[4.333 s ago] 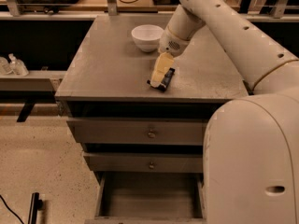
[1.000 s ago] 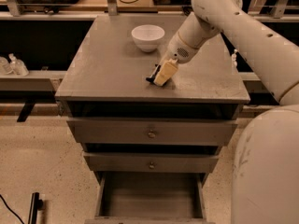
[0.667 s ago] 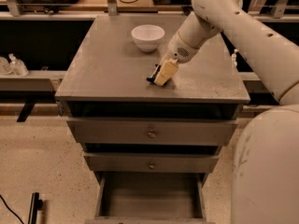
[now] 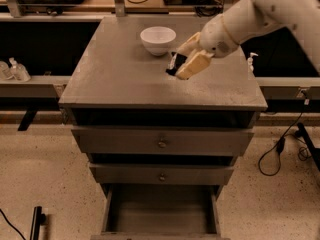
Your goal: Place rxbar blueberry into bottom drawer
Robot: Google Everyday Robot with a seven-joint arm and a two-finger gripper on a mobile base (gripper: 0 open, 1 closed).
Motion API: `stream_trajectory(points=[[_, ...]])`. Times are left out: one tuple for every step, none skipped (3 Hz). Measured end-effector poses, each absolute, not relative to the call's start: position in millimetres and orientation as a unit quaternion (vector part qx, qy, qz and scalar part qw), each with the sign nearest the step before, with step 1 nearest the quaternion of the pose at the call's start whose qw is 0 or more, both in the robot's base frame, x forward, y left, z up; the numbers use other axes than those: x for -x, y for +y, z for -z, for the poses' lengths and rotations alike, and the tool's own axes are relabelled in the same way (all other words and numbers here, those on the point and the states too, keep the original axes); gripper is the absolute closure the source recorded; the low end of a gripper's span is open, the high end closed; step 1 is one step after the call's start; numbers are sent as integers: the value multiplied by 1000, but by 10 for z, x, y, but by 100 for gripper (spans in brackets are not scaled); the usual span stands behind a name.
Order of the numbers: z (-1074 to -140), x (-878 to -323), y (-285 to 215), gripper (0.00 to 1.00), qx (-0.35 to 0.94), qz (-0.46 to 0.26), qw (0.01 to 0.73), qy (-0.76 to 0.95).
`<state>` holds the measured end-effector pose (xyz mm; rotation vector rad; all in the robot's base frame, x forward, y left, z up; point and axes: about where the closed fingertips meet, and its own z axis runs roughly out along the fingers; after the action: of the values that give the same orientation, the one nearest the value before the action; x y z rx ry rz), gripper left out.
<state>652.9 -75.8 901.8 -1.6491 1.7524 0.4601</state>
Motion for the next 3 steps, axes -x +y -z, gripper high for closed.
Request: stream_trajectory(points=[[-9291, -6194, -1081, 100, 673, -174, 377, 613], [-9032, -5935, -1599, 100, 699, -166, 356, 597], [-8679, -5736, -2166, 100, 688, -163, 340, 620]])
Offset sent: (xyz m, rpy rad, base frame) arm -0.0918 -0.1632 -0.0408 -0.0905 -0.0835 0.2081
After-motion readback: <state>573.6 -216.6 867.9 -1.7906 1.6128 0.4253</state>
